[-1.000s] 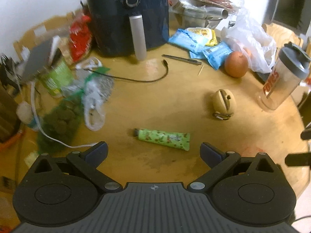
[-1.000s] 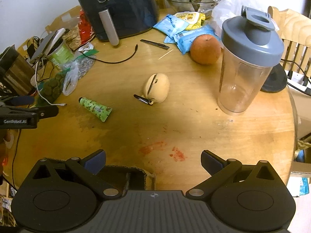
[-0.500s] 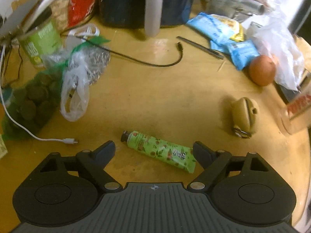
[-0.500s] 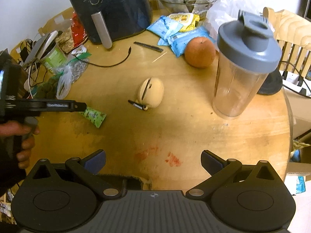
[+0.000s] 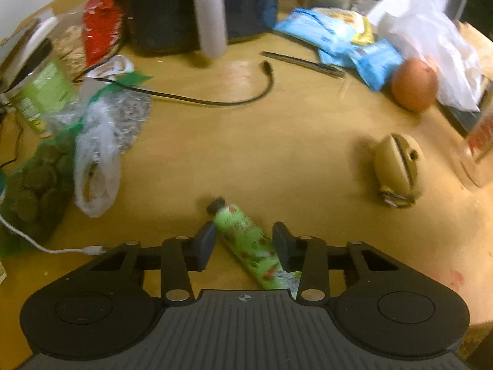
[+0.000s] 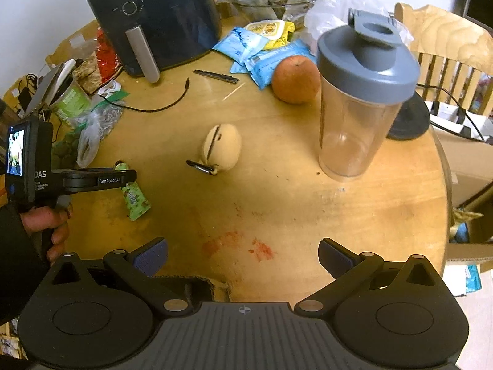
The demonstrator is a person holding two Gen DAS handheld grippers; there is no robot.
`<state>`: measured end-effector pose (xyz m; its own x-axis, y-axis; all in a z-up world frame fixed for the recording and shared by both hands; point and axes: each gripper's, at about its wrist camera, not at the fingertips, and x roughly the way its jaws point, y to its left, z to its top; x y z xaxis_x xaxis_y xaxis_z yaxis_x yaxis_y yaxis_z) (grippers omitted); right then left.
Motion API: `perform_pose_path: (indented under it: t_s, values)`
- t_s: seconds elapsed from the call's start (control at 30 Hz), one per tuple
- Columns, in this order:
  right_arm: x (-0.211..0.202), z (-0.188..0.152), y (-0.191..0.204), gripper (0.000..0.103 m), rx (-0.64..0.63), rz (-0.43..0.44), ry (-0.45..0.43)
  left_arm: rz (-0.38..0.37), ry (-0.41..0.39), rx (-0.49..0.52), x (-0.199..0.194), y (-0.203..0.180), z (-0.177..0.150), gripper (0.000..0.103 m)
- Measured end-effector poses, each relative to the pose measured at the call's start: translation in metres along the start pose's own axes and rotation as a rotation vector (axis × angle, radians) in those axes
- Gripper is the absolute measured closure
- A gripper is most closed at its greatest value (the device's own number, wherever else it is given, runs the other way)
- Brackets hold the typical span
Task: Organize objects
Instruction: 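Close the left tool around the green tube and lift it, then close the right tool around the beige round tape measure while the left tool holds the tube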
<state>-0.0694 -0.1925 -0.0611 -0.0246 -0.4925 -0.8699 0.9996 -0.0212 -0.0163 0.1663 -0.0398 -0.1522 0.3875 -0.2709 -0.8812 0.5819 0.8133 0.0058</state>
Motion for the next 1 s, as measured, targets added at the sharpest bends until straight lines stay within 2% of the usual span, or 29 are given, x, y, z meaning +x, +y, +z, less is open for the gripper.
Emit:
perform_pose_path:
  t_s: [0.27,0.4,0.67,1.0]
  values:
    - [-0.003,-0.009,-0.003,0.000,0.064,-0.039,-0.001,-0.028,0.027,0.011,0.005,-0.004,-0.007,0.063]
    - [-0.003,-0.012,-0.005,0.000,0.089,-0.049,0.004,-0.017,0.032,0.012,0.007,-0.003,-0.006,0.075]
    - [-0.002,-0.010,-0.003,0.000,0.120,-0.076,-0.002,-0.040,0.041,0.029,0.006,0.000,-0.004,0.076]
    - [0.007,0.001,-0.001,0.000,0.128,-0.093,-0.007,-0.089,-0.016,0.013,-0.026,0.005,0.000,0.076]
